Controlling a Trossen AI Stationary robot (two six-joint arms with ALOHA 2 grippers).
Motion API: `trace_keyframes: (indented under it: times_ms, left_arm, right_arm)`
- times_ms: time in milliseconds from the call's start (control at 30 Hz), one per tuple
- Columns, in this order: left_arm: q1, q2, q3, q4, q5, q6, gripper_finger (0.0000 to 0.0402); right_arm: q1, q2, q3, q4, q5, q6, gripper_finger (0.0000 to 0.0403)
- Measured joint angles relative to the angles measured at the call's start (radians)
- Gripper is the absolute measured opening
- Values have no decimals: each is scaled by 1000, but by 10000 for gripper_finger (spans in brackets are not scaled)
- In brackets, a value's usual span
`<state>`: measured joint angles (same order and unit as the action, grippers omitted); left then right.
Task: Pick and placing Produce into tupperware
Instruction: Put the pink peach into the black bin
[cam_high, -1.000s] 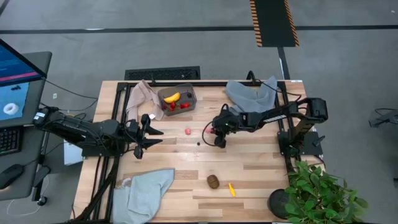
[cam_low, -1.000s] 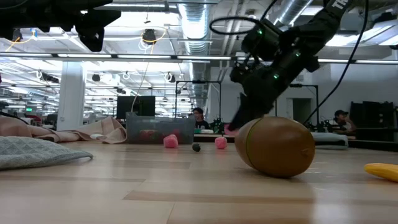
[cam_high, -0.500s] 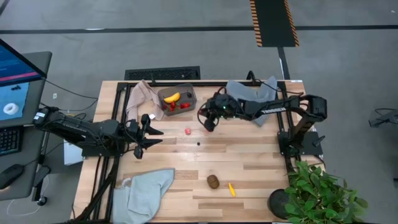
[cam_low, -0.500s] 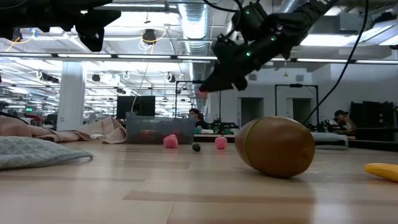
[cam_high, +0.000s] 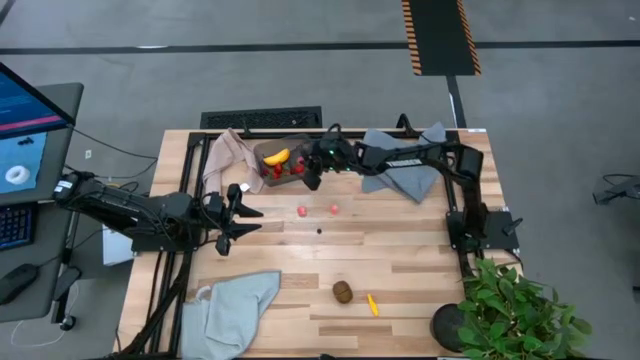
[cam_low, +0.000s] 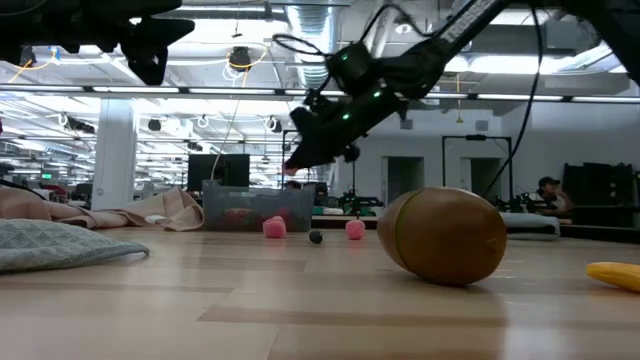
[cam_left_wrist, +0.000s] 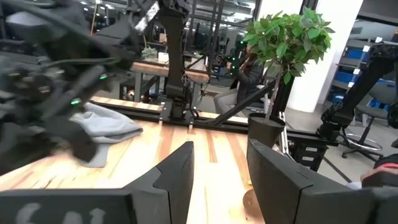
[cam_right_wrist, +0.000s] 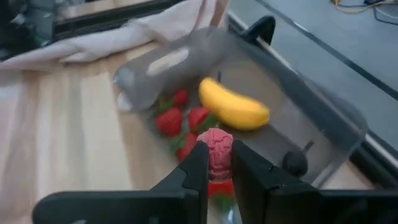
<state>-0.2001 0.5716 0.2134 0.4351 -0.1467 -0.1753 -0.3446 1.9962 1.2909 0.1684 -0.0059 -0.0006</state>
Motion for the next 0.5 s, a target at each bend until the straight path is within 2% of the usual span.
trace_keyframes:
  times_ms: [267, 500]
  left_arm:
    - [0, 0, 0, -11, 0, -4, 139]
    - [0, 0, 0, -20, 0, -14, 139]
  right_arm:
    - [-18, 55, 93, -26, -97, 63, 123]
    - [-18, 44, 105, -26, -91, 83, 152]
